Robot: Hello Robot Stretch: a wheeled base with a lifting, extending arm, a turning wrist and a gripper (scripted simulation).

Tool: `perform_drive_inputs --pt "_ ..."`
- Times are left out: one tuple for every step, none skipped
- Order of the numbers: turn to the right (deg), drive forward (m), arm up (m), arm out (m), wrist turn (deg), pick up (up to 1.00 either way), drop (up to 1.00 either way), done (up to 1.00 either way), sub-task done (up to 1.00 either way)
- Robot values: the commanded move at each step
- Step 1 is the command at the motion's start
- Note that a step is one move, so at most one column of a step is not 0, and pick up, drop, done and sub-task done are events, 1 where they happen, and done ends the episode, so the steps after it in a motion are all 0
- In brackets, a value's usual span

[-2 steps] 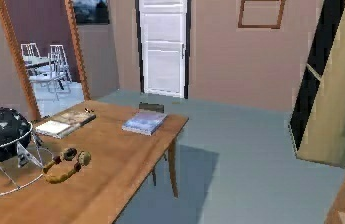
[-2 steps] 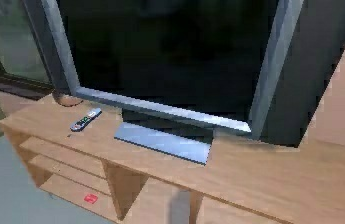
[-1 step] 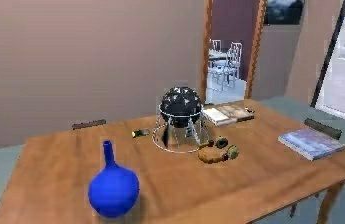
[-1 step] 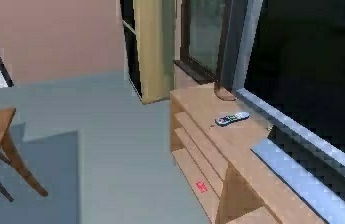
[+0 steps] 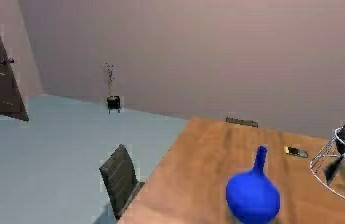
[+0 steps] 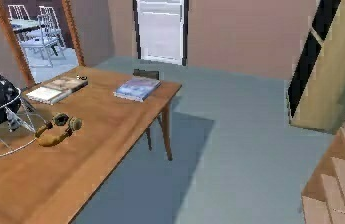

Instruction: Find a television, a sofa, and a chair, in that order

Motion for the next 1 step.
perform_drive_inputs --pt "-45.0 0.00 0.00 0.00 0.0 0.00 0.00 0.00 0.00"
